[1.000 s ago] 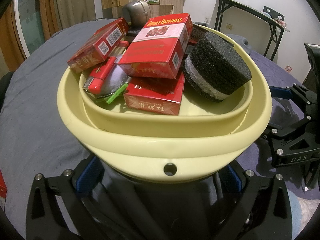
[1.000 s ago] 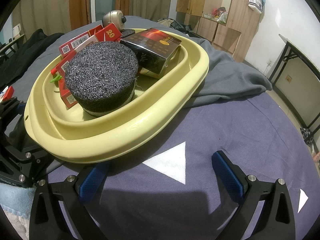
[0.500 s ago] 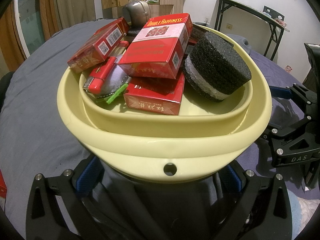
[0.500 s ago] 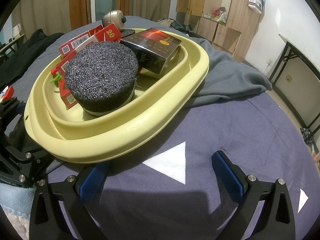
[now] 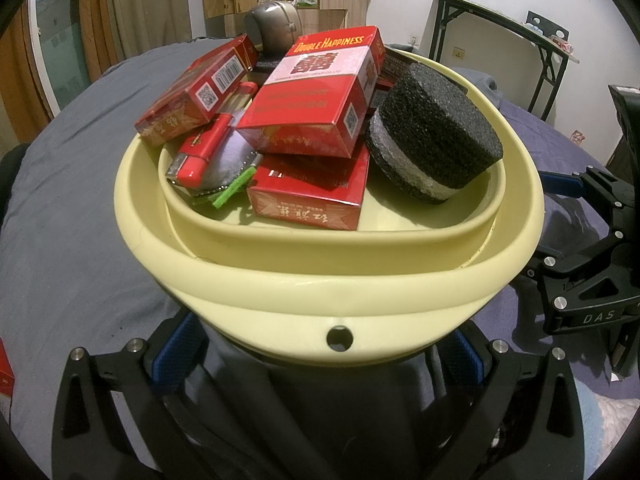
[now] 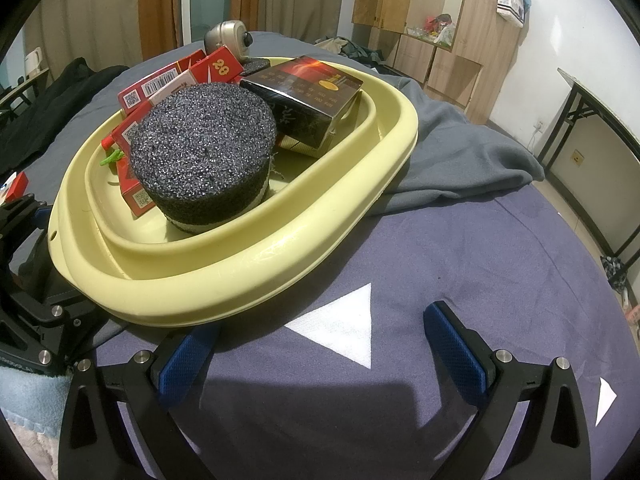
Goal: Organize rigid objects
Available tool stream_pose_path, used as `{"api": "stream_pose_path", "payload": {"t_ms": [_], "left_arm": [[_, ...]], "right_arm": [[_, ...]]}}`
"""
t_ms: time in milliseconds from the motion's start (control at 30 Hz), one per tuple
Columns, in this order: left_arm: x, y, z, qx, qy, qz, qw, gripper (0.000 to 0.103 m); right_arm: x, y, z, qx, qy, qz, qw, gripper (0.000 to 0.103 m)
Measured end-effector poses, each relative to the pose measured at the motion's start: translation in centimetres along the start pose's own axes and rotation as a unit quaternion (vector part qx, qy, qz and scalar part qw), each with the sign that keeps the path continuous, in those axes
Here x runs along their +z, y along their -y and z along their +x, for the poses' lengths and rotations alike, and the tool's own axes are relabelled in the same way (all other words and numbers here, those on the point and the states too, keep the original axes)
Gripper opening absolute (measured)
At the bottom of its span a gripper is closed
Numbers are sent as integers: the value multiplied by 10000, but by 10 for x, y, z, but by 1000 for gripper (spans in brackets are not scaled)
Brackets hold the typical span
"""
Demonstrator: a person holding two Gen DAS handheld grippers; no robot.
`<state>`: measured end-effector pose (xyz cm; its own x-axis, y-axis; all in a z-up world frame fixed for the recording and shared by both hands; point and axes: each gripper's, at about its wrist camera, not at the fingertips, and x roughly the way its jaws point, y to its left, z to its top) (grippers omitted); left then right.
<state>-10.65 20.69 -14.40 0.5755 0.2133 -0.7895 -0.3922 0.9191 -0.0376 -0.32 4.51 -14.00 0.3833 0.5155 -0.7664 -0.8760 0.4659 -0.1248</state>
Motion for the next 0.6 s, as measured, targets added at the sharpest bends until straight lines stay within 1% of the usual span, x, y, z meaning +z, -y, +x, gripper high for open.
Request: {"api": "stream_pose_path", "payload": {"t_ms": [600], "left_arm": [[0,0,1,-5,0,-3,10000,103]], "right_arm": [[0,0,0,0,0,0,10000,103]]}}
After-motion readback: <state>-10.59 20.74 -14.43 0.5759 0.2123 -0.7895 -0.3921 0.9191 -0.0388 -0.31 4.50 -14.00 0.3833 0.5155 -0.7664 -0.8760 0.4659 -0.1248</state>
